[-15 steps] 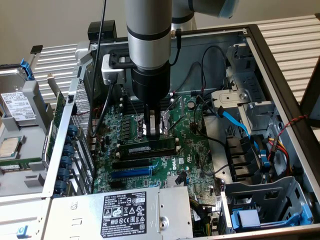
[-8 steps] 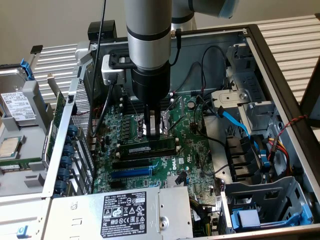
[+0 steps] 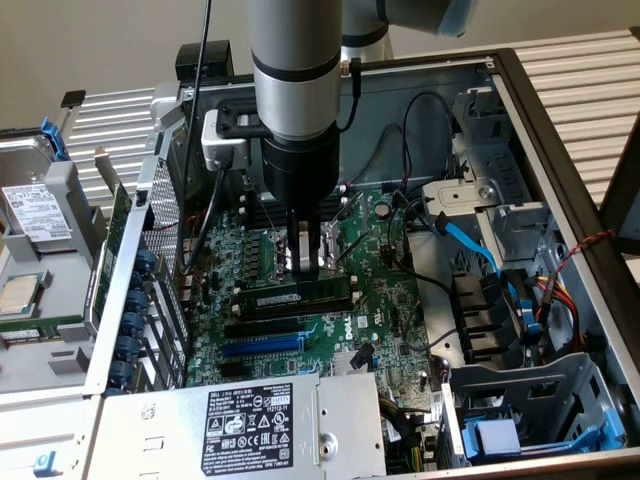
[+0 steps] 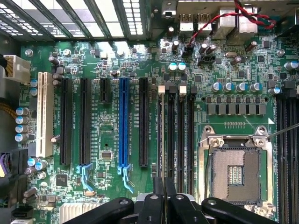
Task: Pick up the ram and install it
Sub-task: 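Insert the ram into the slot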
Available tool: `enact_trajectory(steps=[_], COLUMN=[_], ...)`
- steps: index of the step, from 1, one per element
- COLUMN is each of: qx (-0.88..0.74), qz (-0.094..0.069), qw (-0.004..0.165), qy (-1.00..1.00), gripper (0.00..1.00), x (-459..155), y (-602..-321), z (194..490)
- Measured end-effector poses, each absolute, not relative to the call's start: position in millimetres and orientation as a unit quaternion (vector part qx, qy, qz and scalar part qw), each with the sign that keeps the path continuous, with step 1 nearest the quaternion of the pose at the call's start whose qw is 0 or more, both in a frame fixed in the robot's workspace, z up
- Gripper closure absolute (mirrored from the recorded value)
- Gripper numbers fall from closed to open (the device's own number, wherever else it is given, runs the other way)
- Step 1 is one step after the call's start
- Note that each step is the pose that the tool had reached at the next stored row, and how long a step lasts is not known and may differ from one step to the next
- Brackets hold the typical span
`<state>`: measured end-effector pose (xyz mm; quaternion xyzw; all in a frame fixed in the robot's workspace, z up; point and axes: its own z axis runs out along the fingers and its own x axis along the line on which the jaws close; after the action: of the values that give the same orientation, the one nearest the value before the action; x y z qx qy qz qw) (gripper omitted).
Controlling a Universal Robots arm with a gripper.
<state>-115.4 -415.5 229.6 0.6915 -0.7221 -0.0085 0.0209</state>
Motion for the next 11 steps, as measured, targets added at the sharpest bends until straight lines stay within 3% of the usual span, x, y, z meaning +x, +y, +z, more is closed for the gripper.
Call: enact_trajectory(steps=[11], qx=[0.691], qz=[-0.008], qw=[0.021], qy=[-0.722], gripper=[0.87], x=[-115.8], y=[-415.7], z=[227.7])
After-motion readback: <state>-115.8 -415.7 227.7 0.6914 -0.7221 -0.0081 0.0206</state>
